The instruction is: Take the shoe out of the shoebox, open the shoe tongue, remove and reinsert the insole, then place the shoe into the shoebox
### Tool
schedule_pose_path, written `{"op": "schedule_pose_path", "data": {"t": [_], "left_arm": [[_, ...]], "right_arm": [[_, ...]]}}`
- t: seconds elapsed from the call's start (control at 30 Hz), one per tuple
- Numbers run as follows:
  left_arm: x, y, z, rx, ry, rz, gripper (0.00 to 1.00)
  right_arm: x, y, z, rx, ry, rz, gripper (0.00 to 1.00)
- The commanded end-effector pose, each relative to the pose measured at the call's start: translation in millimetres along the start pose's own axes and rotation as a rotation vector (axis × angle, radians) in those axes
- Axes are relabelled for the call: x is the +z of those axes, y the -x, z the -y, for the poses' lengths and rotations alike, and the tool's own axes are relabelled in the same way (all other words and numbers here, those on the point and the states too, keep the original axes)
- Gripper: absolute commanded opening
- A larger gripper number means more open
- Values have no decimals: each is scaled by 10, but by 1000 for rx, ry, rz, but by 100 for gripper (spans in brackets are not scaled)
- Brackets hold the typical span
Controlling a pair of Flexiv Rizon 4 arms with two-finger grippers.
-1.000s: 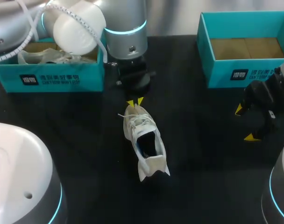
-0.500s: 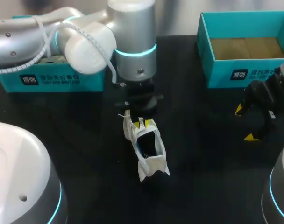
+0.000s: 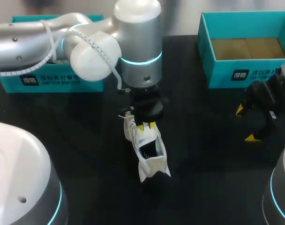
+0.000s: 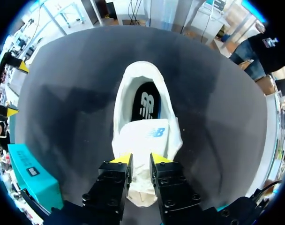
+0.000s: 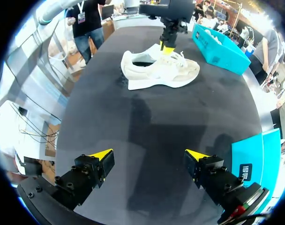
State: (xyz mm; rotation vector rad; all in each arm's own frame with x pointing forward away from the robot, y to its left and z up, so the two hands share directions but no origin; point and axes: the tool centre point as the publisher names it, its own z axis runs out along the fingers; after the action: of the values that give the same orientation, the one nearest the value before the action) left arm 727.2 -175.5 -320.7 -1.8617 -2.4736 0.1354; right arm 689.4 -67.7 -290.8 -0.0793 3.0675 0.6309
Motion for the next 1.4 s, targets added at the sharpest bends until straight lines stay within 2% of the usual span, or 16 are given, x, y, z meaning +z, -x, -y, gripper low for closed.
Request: {"op": "schedule_pose_path", "data": {"t": [0.03, 0.23, 0.3, 0.37, 0.43, 0.63, 0.77, 0.93, 0.97, 1.07, 1.13, 1.17, 1.23, 1.4], "left_arm": [[39, -83, 6, -13, 10, 3, 25], [465, 92, 95, 12, 48, -27, 21], [539, 127, 109, 18, 26, -46, 15], [559, 128, 119, 21, 18, -52, 15], [487, 81, 141, 28, 19, -52, 20], [57, -127, 141, 10, 16, 10, 27], [-94, -221, 177, -28, -6, 25, 27], [-252, -308, 331, -68, -25, 3, 26], [-283, -327, 363, -89, -24, -9, 28], [-388, -392, 495, -137, -14, -24, 53], [-453, -418, 549, -204, -18, -22, 88], [-494, -424, 570, -247, -30, -25, 100], [-590, -445, 616, -314, -8, -10, 100], [-590, -445, 616, -314, -8, -10, 100]], "right_arm": [[1, -2, -6, 1, -3, 0, 100], [1, -2, -6, 1, -3, 0, 100], [1, -2, -6, 1, -3, 0, 100], [1, -2, -6, 1, -3, 0, 100], [1, -2, -6, 1, -3, 0, 100], [1, -2, -6, 1, -3, 0, 100], [1, -2, -6, 1, -3, 0, 100], [1, -2, -6, 1, -3, 0, 100], [1, -2, -6, 1, -3, 0, 100], [1, -2, -6, 1, -3, 0, 100], [1, -2, -6, 1, -3, 0, 100], [1, -2, -6, 1, -3, 0, 100], [1, -2, -6, 1, -3, 0, 100], [1, -2, -6, 1, -3, 0, 100]]}}
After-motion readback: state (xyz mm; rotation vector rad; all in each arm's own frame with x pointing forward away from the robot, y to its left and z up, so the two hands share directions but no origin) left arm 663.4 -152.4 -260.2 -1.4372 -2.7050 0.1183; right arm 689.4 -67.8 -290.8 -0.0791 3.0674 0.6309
